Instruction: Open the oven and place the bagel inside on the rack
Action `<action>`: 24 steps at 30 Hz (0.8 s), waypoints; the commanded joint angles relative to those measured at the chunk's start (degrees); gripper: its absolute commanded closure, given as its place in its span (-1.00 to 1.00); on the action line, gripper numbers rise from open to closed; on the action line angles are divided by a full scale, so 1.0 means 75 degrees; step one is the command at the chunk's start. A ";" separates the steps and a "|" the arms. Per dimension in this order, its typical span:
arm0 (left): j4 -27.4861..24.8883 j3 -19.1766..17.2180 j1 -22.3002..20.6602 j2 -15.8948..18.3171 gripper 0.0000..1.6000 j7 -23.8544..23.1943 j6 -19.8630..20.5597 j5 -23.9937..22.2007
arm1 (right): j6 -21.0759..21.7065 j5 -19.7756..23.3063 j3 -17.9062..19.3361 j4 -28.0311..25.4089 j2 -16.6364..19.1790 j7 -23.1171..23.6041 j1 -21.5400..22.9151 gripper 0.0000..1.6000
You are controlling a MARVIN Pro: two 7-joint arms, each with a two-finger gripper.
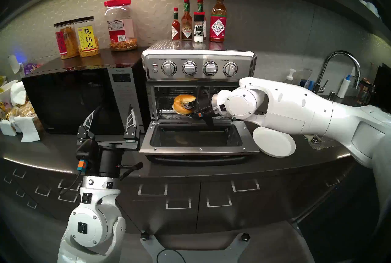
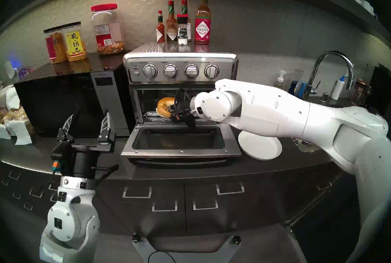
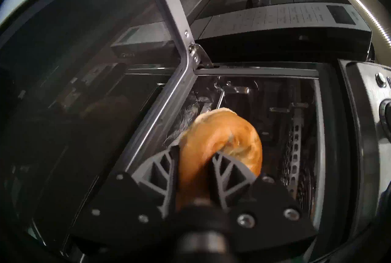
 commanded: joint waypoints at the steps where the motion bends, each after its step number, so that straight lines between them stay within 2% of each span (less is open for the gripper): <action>1: -0.0176 0.0002 0.0014 0.0007 -1.00 -0.0008 -0.0010 0.0006 | -0.0001 0.0038 0.0215 0.0113 -0.0101 -0.0151 0.0139 0.51; 24: -0.0176 0.0002 0.0015 0.0007 -1.00 -0.0008 -0.0010 0.0006 | -0.0014 -0.0013 0.0271 0.0796 -0.0542 -0.0275 0.0134 0.54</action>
